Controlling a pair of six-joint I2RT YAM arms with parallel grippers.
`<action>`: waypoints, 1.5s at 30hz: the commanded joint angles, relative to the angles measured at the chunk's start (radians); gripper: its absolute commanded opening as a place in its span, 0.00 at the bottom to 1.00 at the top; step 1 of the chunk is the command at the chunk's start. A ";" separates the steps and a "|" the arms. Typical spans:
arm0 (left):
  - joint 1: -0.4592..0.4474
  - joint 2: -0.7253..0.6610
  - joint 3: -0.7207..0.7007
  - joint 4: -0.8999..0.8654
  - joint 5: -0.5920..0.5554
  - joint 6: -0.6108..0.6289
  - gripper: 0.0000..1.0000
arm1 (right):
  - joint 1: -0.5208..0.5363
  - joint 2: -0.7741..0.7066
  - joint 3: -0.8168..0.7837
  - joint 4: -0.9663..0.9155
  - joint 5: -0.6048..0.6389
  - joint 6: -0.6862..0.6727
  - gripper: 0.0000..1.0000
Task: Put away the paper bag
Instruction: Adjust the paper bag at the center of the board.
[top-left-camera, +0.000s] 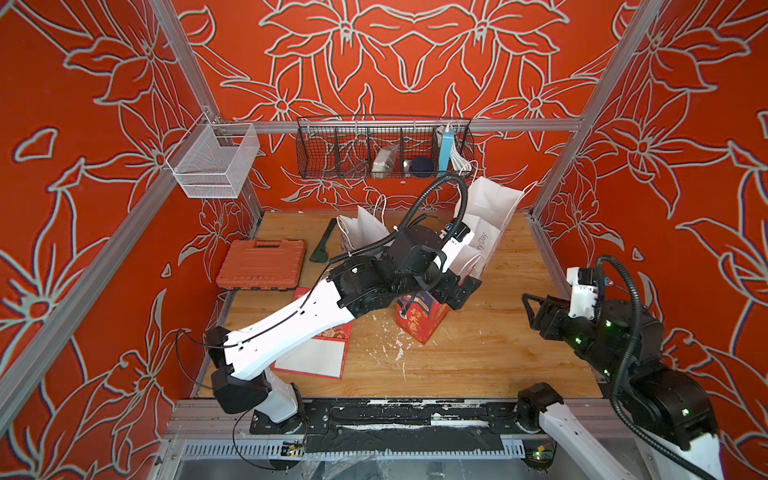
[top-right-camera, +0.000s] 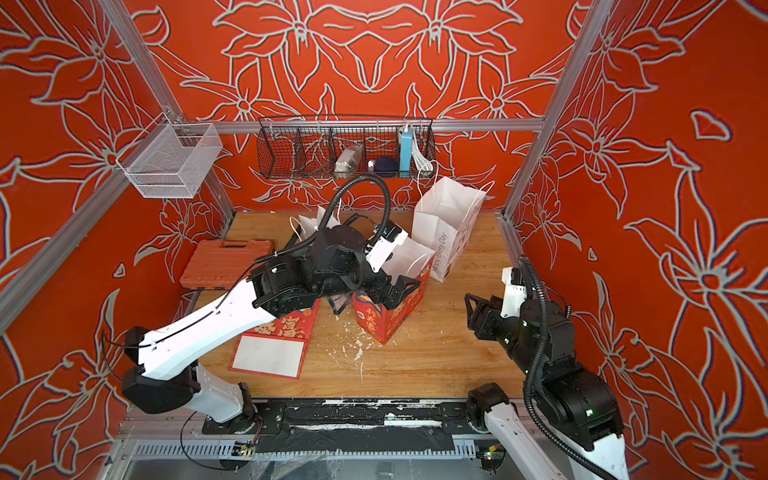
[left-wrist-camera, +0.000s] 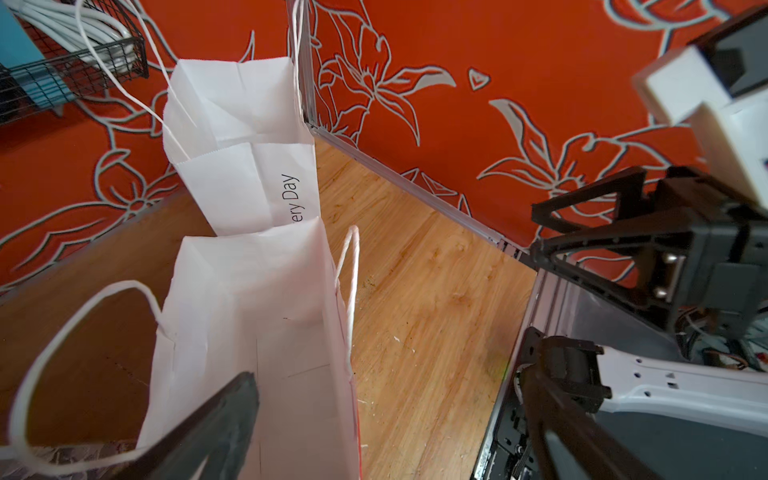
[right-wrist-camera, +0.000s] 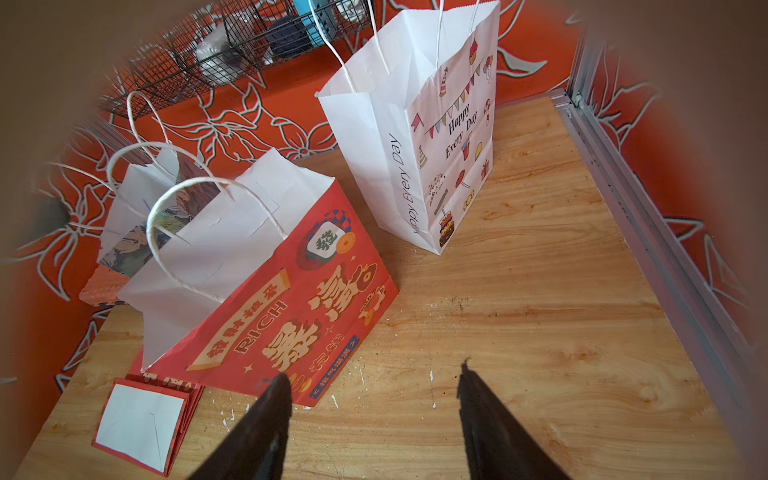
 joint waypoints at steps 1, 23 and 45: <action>-0.002 0.060 0.051 -0.048 -0.064 0.062 0.94 | -0.005 -0.005 0.033 -0.017 0.008 -0.002 0.65; 0.010 0.203 0.153 -0.008 -0.085 0.129 0.00 | -0.005 0.005 0.084 -0.046 0.003 -0.010 0.64; 0.162 -0.234 -0.240 -0.132 0.389 0.358 0.00 | -0.005 0.080 -0.006 -0.012 -0.511 -0.371 0.72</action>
